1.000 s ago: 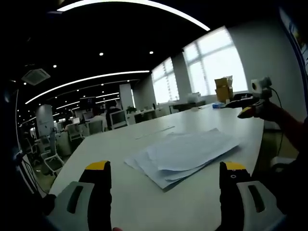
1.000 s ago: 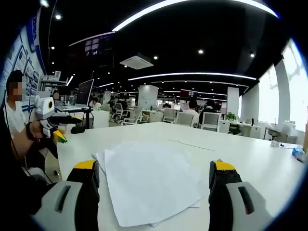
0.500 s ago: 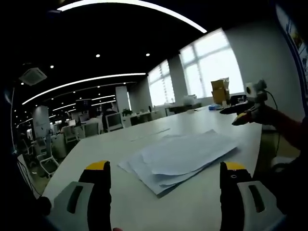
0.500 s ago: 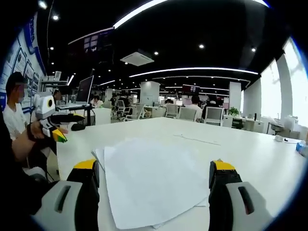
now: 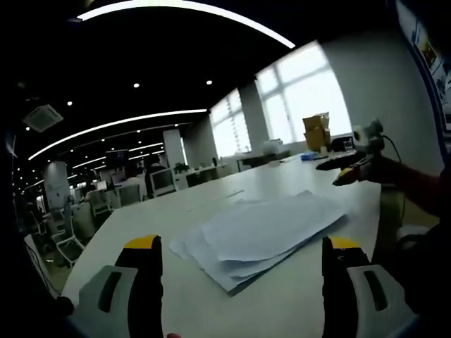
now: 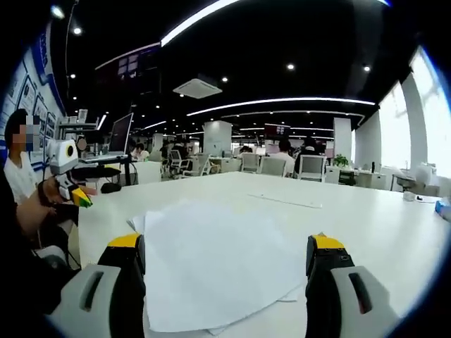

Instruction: Organize the stack of printing papers by aligning and flattening the scattered papers on the table

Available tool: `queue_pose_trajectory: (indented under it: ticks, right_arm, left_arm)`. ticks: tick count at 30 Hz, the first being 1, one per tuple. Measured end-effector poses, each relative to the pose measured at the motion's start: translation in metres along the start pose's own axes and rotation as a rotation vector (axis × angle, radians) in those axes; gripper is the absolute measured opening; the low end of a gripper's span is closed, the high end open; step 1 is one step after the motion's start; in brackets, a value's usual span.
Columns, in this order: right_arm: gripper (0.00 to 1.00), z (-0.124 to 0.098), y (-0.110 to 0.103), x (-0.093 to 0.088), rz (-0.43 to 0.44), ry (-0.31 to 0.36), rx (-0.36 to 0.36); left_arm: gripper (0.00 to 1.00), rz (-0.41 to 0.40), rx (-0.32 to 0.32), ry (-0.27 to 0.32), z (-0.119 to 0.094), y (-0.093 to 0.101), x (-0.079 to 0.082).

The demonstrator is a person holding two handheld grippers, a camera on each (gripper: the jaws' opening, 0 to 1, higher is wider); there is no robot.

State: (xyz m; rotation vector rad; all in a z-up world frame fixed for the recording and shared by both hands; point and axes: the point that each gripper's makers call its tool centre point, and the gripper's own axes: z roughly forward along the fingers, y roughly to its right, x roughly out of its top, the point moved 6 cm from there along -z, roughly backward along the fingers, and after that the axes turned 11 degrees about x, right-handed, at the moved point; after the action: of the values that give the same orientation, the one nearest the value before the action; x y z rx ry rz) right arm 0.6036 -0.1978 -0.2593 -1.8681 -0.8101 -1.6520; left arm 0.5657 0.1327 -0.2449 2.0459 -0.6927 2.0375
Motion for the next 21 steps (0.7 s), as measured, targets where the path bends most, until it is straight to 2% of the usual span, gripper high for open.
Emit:
queue_pose_trajectory:
  ticks: [12, 21]
  right_arm:
    - [0.89, 0.017, 0.012, -0.009, 0.014, -0.049, 0.000]
    - [0.89, 0.024, 0.010, -0.012, 0.027, -0.058, 0.015]
  left_arm:
    - [0.97, 0.019, -0.031, 0.014, 0.005, 0.005, 0.014]
    - [0.97, 0.020, -0.047, 0.024, 0.011, 0.010, 0.020]
